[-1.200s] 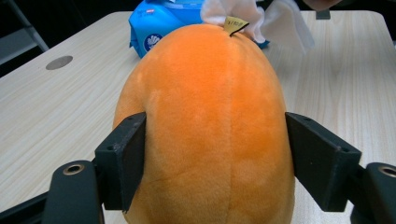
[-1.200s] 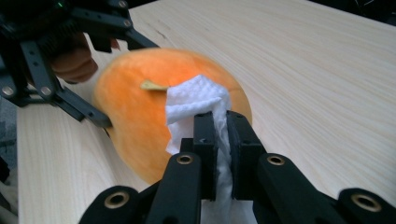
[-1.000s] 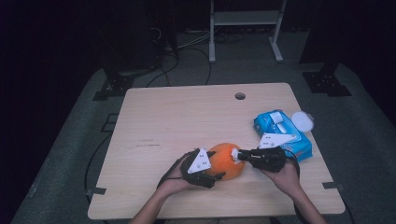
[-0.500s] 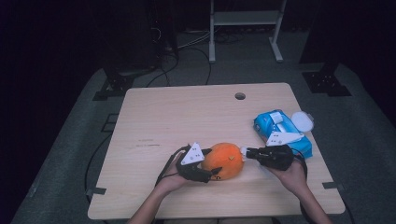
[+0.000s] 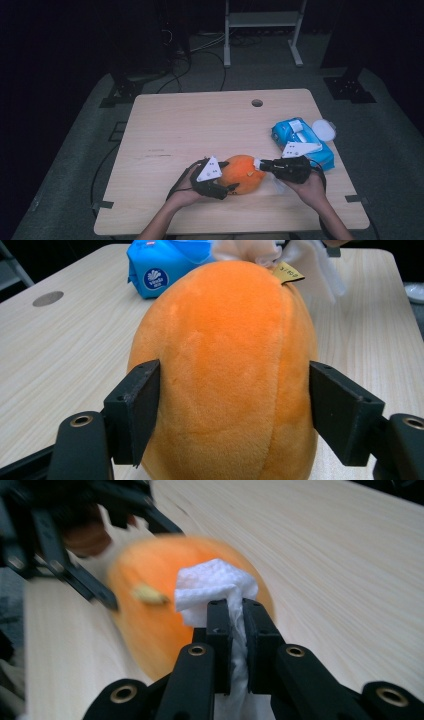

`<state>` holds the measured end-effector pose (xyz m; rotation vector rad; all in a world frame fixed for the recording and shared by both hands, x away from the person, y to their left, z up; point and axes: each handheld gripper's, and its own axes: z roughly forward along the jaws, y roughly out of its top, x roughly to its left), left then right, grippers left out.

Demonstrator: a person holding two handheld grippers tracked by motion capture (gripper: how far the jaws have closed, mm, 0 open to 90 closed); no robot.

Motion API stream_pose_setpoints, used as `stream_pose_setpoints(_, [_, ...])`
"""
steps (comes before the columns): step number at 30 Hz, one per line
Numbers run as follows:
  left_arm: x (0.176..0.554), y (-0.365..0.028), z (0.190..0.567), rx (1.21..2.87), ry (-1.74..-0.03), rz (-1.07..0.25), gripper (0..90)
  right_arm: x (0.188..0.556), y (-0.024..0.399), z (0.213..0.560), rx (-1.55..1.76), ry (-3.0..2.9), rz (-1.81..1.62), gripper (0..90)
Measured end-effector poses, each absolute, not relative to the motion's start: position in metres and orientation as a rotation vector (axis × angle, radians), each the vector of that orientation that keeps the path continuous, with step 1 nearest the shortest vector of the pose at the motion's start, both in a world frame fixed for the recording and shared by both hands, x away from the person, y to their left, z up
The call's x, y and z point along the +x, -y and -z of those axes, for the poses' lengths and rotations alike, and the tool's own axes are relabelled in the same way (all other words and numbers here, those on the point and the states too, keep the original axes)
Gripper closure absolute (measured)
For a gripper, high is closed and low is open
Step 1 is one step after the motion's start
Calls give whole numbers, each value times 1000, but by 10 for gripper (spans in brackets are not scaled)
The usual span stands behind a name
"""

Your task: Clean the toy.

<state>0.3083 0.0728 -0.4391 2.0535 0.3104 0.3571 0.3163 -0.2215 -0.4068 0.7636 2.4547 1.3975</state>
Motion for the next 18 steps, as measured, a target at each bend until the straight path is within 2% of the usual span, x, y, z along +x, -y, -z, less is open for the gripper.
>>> stream_pose_setpoints(5, [308, -69, 439, 2058, -317, -359, 252, 320, 230, 409, 817, -2451, -1423, 825])
stream_pose_setpoints(11, [307, -68, 438, 2057, -307, -372, 220, 313, 206, 397, 685, -2469, -1432, 824])
stream_pose_setpoints(14, [313, -74, 435, 2001, -394, -307, 188, 316, 216, 402, 731, -2464, -1393, 824])
stream_pose_setpoints(18, [310, -68, 436, 2026, -340, -337, 257, 314, 219, 394, 724, -2457, -1399, 824])
